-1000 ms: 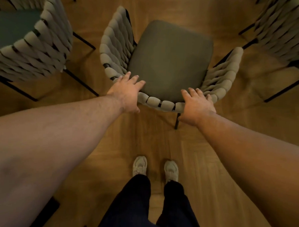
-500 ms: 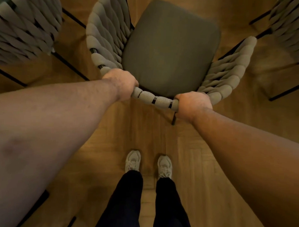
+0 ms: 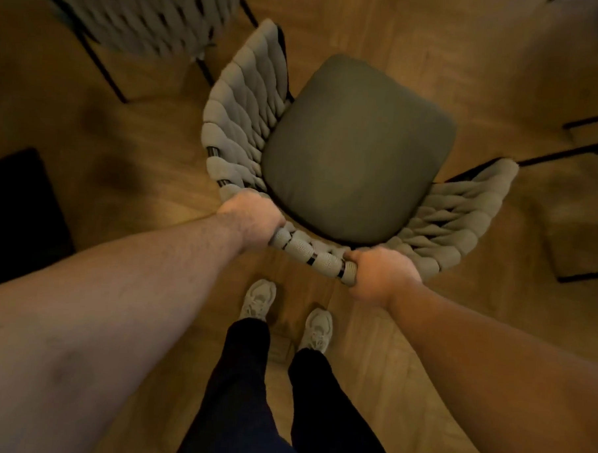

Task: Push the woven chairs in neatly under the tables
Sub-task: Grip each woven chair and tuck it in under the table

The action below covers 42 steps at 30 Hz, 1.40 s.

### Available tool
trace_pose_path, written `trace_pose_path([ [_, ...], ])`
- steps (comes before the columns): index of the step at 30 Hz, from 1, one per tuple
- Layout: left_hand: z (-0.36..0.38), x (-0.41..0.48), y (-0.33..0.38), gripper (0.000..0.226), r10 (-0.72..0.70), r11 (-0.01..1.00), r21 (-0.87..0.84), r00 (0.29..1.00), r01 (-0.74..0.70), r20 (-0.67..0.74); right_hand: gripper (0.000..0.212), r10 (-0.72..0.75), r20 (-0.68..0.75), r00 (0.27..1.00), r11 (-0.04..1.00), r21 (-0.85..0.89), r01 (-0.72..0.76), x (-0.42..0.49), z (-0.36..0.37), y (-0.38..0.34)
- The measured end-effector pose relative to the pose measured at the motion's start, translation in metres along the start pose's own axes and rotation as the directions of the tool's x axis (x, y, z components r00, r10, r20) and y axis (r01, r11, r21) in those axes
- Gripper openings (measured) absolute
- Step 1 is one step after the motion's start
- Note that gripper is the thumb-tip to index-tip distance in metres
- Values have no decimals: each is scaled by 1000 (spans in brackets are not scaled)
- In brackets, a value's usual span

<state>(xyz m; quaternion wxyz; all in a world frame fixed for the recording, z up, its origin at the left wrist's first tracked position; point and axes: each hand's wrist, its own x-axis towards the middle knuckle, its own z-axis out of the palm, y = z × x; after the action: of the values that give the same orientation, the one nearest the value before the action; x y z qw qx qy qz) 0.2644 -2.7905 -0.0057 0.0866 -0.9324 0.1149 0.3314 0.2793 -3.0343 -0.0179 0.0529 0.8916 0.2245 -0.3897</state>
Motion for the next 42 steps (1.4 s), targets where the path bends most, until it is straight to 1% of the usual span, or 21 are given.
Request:
trace_pose_path([
  [3,27,-37,5,12,-52,993,-111,998,49,-19,47,-65,53,997,997,-48,67,-13,13,-18],
  [6,54,-72,6,13,-111,970,-218,994,110,7,44,-127,50,991,988,-78,130,-20,29,-37],
  [10,90,-111,3,14,-163,951,-260,985,170,50,44,-199,50,979,969,-142,204,-28,51,-66],
  [17,151,-179,-9,11,-258,901,-342,964,266,70,60,-285,95,954,904,-305,300,-39,62,-129],
  [20,178,-209,-10,12,-313,851,-413,945,323,94,66,-321,125,939,865,-365,344,-39,66,-157],
  [24,208,-242,-8,9,-387,778,-481,912,404,138,69,-396,155,905,789,-448,422,-33,73,-189],
  [29,242,-277,-16,13,-384,702,-564,899,434,212,69,-469,222,855,668,-544,508,-29,73,-225],
  [31,250,-288,-30,25,-357,692,-570,897,442,262,69,-489,236,840,623,-579,525,-24,69,-238],
  [33,257,-297,-45,48,-337,718,-512,879,471,337,67,-492,259,831,585,-609,536,-16,63,-249],
  [34,259,-300,-51,54,-337,732,-474,865,490,373,67,-500,267,824,565,-621,544,-12,59,-253],
  [35,260,-300,-56,52,-347,735,-451,852,506,391,67,-512,272,815,542,-633,552,-8,55,-256],
  [37,259,-298,-57,37,-371,717,-438,829,542,419,64,-536,286,794,507,-643,574,0,47,-258],
  [38,257,-295,-56,34,-384,703,-435,815,562,433,62,-545,296,785,493,-644,585,4,43,-259],
  [42,252,-283,-46,35,-433,611,-464,762,641,482,55,-586,359,727,399,-653,644,24,20,-255],
])
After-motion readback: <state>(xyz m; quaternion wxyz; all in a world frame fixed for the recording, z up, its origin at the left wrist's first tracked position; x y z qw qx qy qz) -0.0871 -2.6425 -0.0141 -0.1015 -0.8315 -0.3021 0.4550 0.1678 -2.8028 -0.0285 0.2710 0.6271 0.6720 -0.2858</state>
